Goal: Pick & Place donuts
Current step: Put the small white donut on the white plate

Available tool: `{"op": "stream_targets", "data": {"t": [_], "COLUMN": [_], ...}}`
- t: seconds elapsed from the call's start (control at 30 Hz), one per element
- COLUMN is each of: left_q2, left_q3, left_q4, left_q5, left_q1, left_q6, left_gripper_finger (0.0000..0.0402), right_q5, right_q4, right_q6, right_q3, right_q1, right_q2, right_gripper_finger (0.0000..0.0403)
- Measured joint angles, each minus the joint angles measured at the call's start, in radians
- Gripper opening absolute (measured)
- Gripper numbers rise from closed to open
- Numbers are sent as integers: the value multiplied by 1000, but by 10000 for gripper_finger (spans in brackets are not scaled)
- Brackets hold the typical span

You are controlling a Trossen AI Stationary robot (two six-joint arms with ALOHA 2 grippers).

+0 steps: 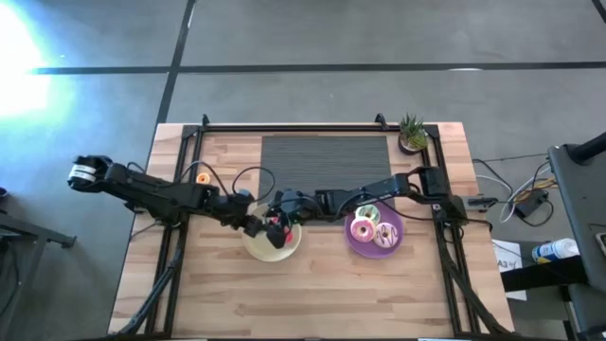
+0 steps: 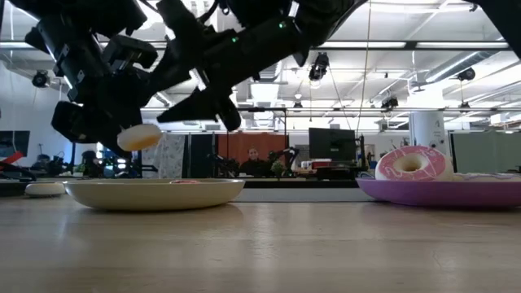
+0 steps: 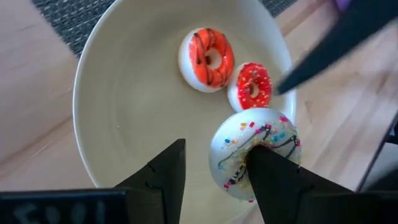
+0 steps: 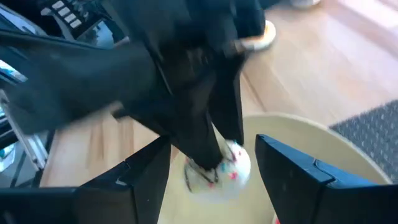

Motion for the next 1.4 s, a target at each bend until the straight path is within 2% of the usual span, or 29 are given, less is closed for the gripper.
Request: {"op": "stream_targets", "data": {"t": [0.3, 0.43, 0.73, 0.9, 1.13, 1.4], "left_q2": [-31, -30, -35, -23, 90, 218], "left_q3": [0, -1, 0, 5, 4, 10], "left_q4": [-40, -98, -138, -60, 31, 95], "left_q5": [-1, -7, -45, -18, -80, -76], "left_q1": [1, 1, 0, -25, -45, -45], "left_q6": [40, 63, 43, 42, 51, 72], "left_gripper_finger": [142, 142, 142, 142, 140, 140], "right_q5": [17, 62, 66, 113, 264, 344], "right_q4": [-86, -119, -134, -249, -467, -472], "right_q6": [7, 7, 2, -73, -154, -77], "right_q3": [-2, -2, -2, -2, -33, -201], "right_q1": [1, 1, -2, -2, -2, -2], "right_q2": [48, 40, 1, -51, -161, -329], "right_gripper_finger": [226, 226, 226, 226, 222, 219]}}
